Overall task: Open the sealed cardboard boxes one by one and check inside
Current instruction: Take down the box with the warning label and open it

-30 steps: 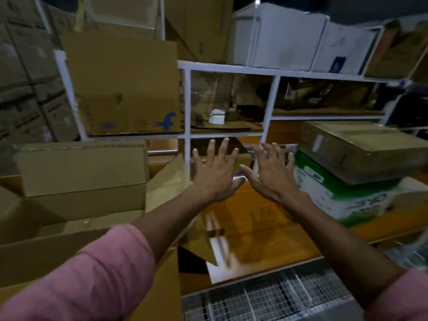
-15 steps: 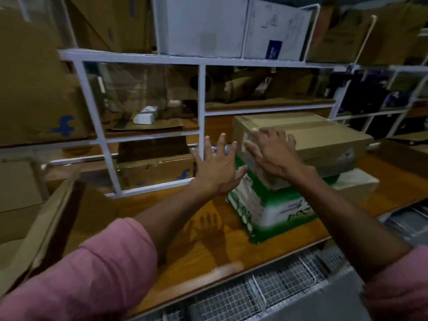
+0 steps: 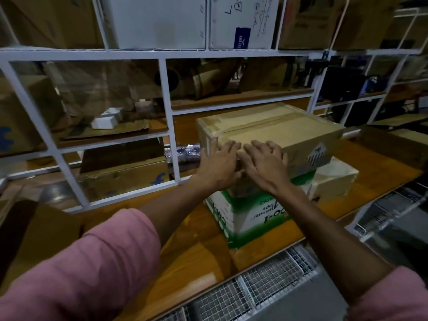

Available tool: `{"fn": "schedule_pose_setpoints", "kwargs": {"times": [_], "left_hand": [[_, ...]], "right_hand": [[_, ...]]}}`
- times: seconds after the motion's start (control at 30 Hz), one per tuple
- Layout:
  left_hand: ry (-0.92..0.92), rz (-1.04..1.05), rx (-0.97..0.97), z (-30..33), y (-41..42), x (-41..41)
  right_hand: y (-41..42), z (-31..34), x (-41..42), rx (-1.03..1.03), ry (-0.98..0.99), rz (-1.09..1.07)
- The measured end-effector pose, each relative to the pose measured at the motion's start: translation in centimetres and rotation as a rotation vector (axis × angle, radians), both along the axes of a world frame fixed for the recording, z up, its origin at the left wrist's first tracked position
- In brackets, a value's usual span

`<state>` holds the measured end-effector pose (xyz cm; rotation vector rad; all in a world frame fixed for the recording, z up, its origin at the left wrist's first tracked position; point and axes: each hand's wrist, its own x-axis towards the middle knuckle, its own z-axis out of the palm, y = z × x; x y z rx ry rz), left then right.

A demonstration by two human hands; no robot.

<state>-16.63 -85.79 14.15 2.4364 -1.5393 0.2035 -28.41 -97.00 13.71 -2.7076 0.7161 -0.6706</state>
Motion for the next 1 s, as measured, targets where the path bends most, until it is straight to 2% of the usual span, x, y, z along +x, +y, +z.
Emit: {"fn": "schedule_pose_setpoints", "kwargs": {"times": [0.23,0.3,0.4,0.47,0.57,0.73,0.87,1.0], "left_hand": [[0.060,-0.011,-0.014,-1.0,3.4,5.2],[0.102,-0.027,-0.023,-0.7,4.2,5.8],[0.066,-0.003,0.012,-0.4,5.2,6.9],[0.048,-0.019,0.033,-0.5,5.8,7.4],[0.048,0.015,0.050,0.0,6.2,7.4],[-0.065,0.132,-0.020,1.1,4.2,5.1],[-0.121,0.284,-0.034,3.1,-0.3,4.4],[-0.077,0.422,0.057,4.4,-4.2,5.3]], "right_hand": [[4.5,0.5,3.9,-0.053,0.062,0.041],[5.2,0.6,4.9,-0.030,0.035,0.076],[4.8,0.7,5.6,0.020,-0.046,0.159],[4.0,1.2,5.1,0.001,-0.087,0.111],[1.4,1.9,3.4,-0.065,-0.044,-0.075],[-6.3,2.6,0.6,-0.095,0.190,-0.232],[-15.0,2.1,0.9,-0.012,0.309,-0.192],[-19.1,3.5,0.9,-0.030,0.393,-0.101]]}}
